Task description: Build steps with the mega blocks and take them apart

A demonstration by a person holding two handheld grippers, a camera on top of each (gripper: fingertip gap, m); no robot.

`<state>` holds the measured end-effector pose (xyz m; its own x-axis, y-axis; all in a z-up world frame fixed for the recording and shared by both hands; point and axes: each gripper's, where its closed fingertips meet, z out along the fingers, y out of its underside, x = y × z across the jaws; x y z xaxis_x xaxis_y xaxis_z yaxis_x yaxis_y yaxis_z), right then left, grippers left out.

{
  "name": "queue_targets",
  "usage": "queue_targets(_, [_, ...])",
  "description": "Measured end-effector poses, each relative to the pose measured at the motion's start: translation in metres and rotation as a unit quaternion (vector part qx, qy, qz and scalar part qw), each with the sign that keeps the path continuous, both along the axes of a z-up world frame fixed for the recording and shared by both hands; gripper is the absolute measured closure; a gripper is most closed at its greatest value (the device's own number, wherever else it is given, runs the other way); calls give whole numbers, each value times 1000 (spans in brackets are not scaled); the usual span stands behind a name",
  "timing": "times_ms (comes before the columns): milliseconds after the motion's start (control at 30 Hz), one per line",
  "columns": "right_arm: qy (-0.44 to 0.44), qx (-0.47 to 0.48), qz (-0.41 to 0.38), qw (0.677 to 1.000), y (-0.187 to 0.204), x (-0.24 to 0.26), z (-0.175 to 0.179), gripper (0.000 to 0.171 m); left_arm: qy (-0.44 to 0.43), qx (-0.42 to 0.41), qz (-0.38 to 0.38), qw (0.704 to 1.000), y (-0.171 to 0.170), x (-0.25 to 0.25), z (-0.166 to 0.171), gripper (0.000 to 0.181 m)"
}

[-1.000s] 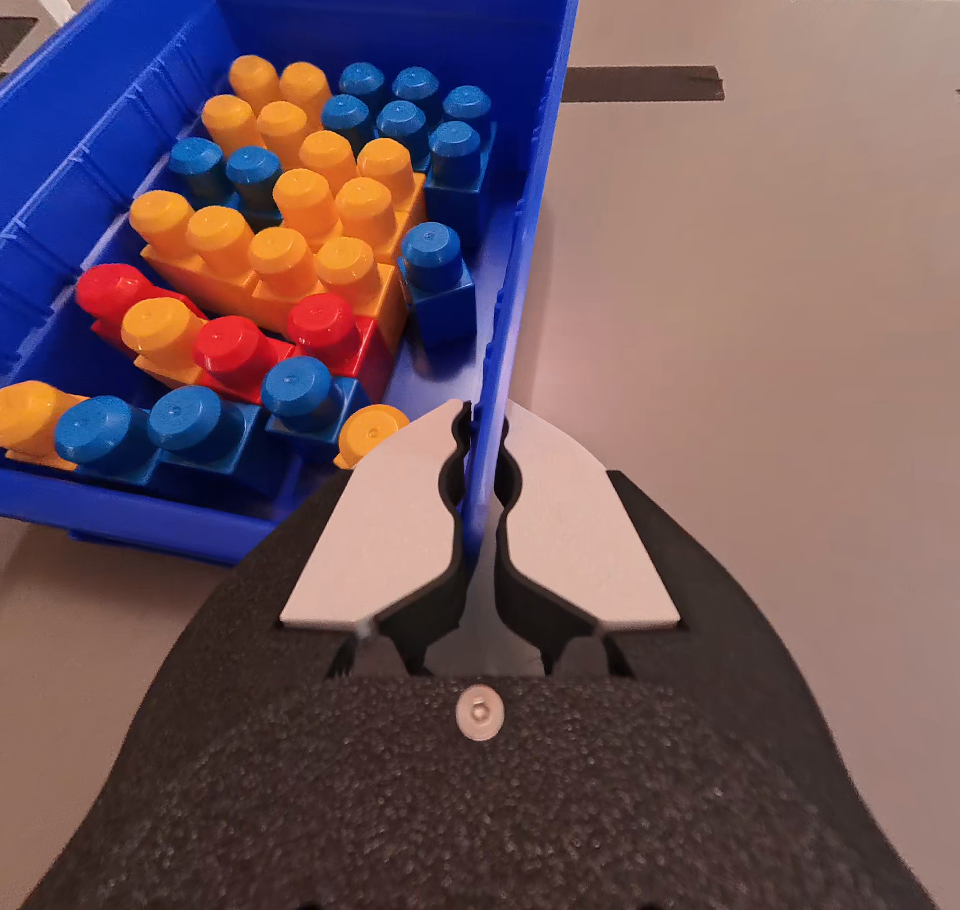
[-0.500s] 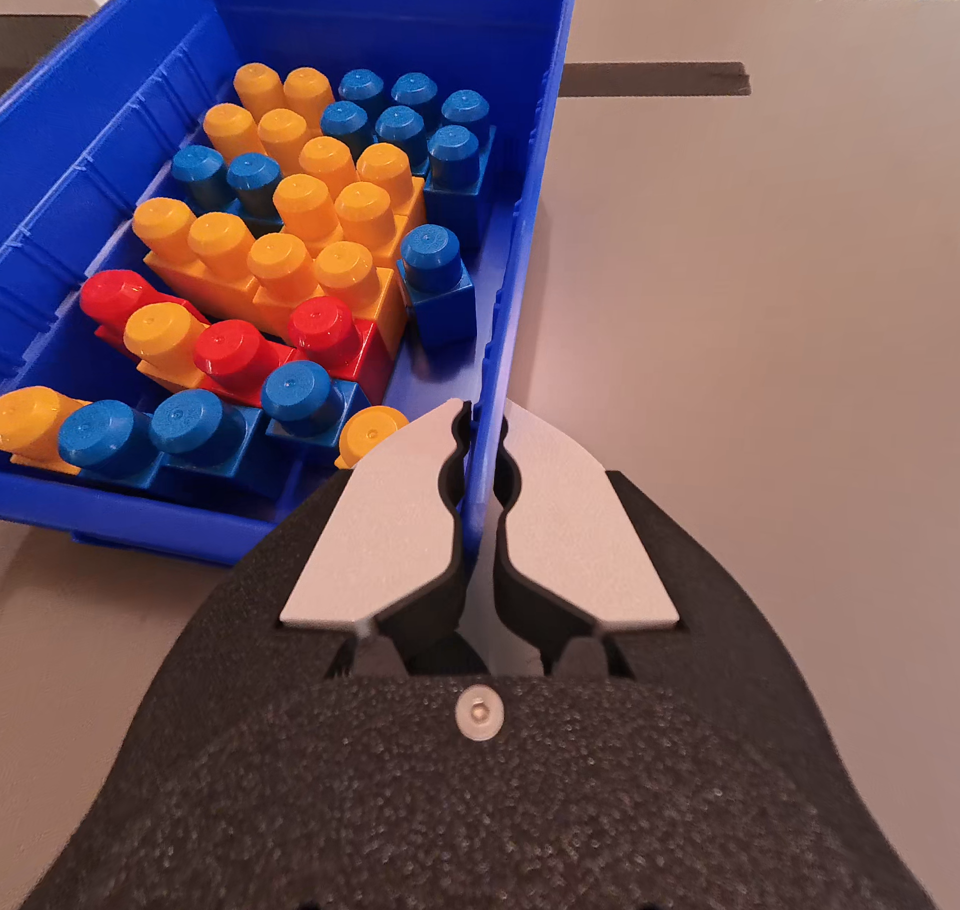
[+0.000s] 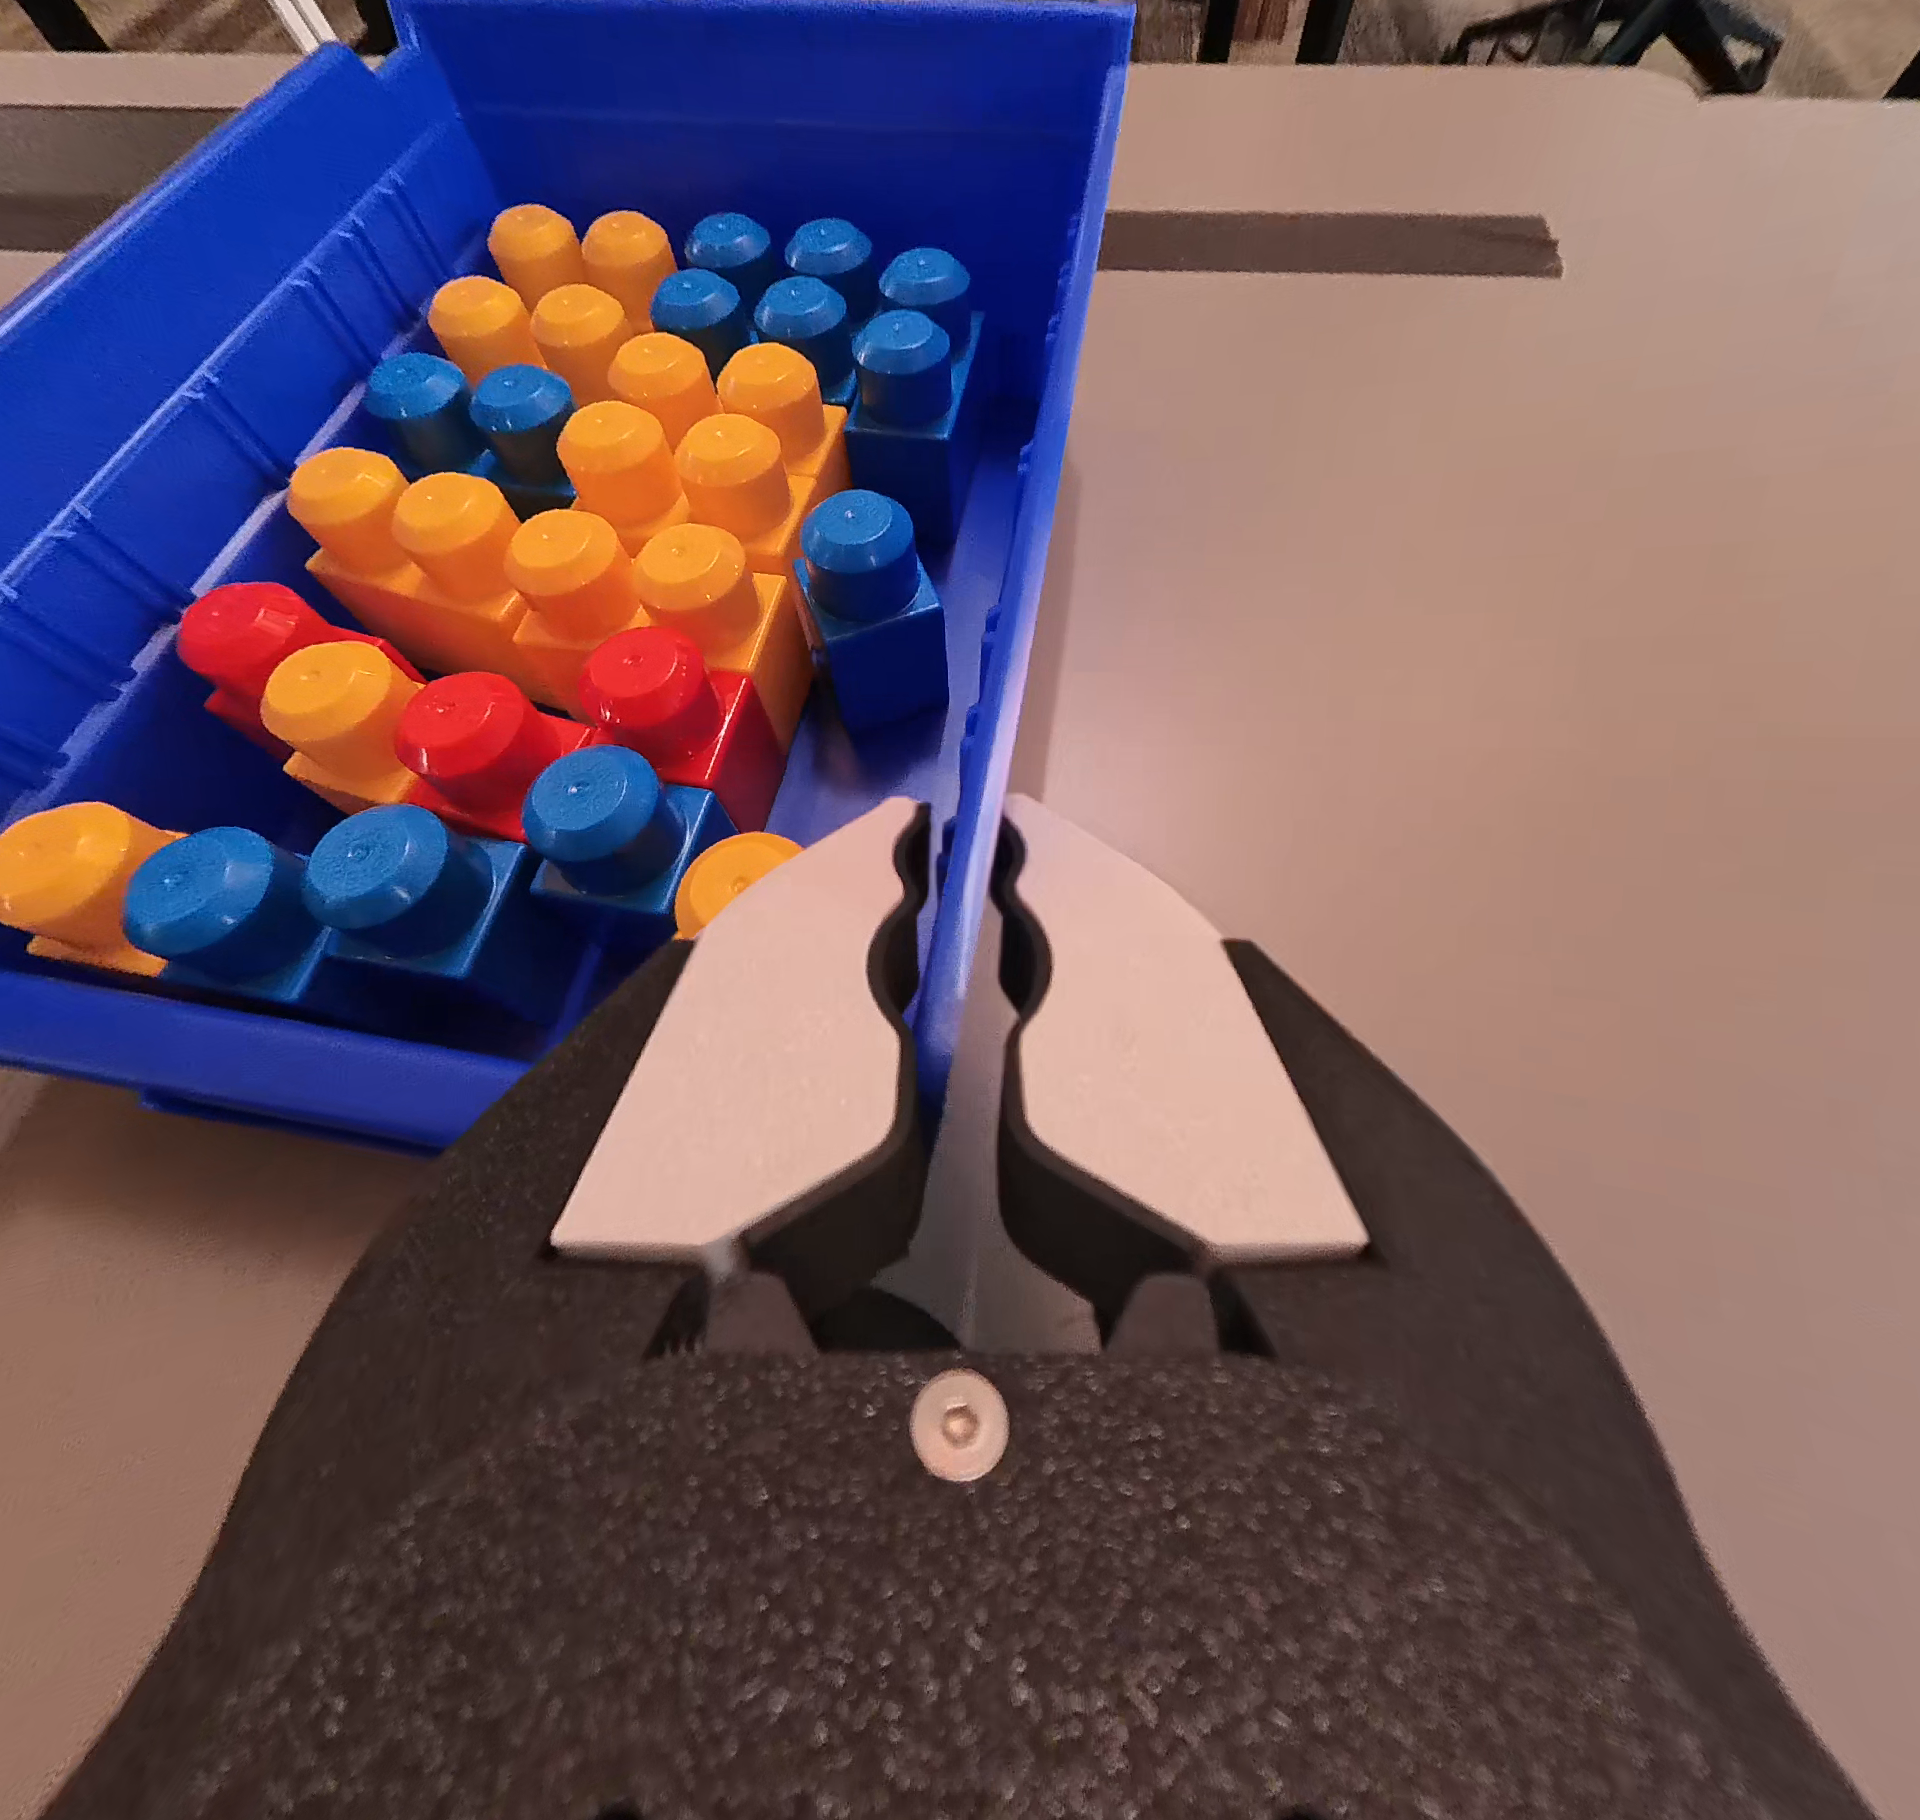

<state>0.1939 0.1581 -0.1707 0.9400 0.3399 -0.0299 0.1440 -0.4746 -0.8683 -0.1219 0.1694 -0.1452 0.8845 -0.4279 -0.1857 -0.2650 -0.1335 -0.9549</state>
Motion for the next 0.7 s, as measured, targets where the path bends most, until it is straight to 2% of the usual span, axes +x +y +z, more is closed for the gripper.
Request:
queue_targets(133, [23,42,3,999,0,6,12,141,-7,62,-14,998,-14,7,39,169])
queue_targets(267, [73,63,5,995,-3,11,18,128,5,136,-8,991,-40,5,97,167])
queue_targets(367, [85,76,10,993,-4,11,21,126,22,197,49,979,-70,-30,148,164])
queue_targets(433, [89,84,10,992,-5,11,25,127,24,200,111,973,-92,-74,166,155])
queue_targets(500, [100,98,7,990,-6,14,31,129,29,187,195,962,-116,-132,168,149])
queue_targets(567, [117,109,3,987,-7,18,37,131,41,163,290,942,-142,-197,154,146])
queue_targets(633, [135,114,1,984,-8,20,40,132,40,109,373,921,-167,-260,120,139])
queue_targets(700, [154,113,2,982,-9,21,42,134,-1,40,417,908,-184,-306,74,130])
